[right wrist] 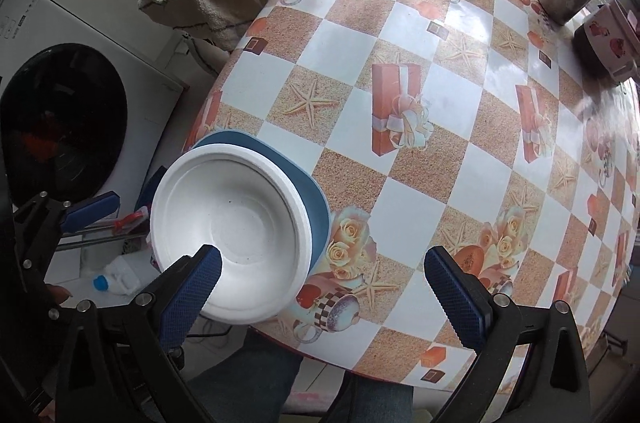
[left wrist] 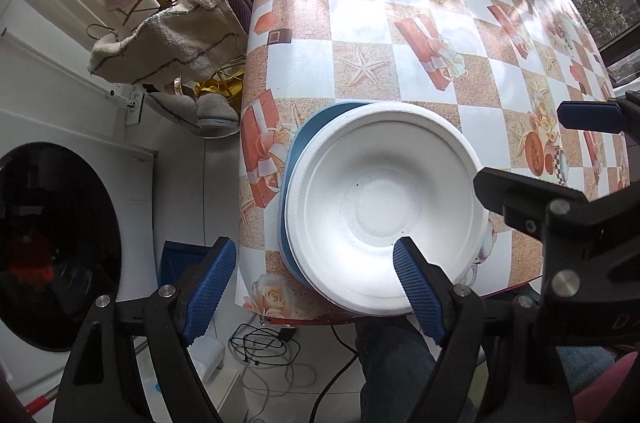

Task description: Organize plates and bowls

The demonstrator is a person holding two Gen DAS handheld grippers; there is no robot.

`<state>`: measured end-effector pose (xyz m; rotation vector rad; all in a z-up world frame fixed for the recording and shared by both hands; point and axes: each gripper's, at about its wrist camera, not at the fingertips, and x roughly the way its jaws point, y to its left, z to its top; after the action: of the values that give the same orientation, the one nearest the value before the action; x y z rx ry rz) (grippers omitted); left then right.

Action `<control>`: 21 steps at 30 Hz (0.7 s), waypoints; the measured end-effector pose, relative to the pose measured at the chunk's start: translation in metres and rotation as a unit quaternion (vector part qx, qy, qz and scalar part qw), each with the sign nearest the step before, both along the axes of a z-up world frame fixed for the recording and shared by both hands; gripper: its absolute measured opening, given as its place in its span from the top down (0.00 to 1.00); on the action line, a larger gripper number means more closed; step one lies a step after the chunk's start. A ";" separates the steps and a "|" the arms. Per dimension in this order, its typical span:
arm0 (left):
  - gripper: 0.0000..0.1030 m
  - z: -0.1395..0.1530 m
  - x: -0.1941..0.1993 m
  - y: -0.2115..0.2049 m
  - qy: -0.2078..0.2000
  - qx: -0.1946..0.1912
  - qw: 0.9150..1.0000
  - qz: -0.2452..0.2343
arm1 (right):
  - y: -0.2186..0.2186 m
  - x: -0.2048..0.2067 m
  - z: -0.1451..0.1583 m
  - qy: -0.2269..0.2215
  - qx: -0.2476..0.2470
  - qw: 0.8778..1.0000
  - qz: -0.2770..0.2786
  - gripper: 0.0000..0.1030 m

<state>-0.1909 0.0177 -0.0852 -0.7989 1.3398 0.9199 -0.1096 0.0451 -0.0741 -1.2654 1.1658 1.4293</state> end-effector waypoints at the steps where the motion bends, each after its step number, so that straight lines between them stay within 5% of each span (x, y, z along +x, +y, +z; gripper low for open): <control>1: 0.19 0.002 -0.002 0.001 -0.001 0.002 1.000 0.001 | 0.000 0.000 0.002 -0.002 0.000 1.000 0.001 0.01; 21: 0.19 0.012 0.003 -0.001 0.000 -0.001 1.000 -0.009 | -0.006 -0.003 0.000 0.018 -0.022 1.000 -0.008 0.01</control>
<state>-0.1884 0.0164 -0.0735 -0.7868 1.3462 0.9053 -0.1125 0.0393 -0.0742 -1.2624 1.2343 1.4271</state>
